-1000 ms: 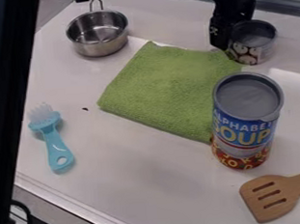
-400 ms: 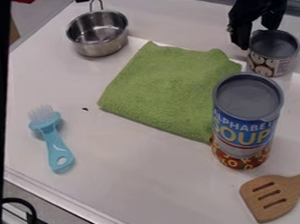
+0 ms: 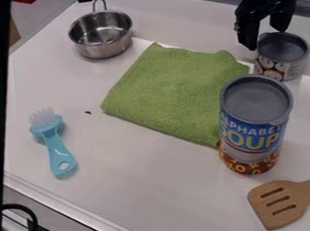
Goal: Push the can to upper right side of the table
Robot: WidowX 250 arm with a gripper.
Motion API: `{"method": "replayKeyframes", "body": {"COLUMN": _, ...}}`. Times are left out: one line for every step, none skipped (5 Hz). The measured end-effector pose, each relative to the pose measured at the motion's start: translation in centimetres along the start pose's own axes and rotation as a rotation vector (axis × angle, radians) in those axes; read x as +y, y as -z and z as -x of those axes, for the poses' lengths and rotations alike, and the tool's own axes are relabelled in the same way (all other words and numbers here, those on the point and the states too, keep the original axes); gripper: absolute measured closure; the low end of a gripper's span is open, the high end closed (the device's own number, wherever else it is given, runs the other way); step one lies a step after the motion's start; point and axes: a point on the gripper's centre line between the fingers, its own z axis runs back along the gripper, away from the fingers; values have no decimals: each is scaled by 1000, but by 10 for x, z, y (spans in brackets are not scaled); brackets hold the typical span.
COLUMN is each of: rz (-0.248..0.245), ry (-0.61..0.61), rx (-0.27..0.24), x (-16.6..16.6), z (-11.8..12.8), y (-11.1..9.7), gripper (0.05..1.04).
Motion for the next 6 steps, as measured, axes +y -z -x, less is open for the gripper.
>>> {"method": "replayKeyframes", "body": {"rz": 2, "ry": 8, "rx": 14, "x": -1, "z": 3, "y": 0, "gripper": 86}}
{"method": "replayKeyframes", "body": {"rz": -11, "ry": 16, "rx": 41, "x": 2, "z": 7, "y": 1, "gripper": 86}}
{"method": "replayKeyframes", "body": {"rz": -33, "ry": 50, "rx": 61, "x": 8, "z": 16, "y": 8, "gripper": 86}}
{"method": "replayKeyframes", "body": {"rz": -17, "ry": 73, "rx": 74, "x": 11, "z": 22, "y": 0, "gripper": 86}}
{"method": "replayKeyframes", "body": {"rz": 3, "ry": 82, "rx": 79, "x": 15, "z": 24, "y": -10, "gripper": 86}}
{"method": "replayKeyframes", "body": {"rz": 52, "ry": 76, "rx": 25, "x": 12, "z": 14, "y": -24, "gripper": 86}}
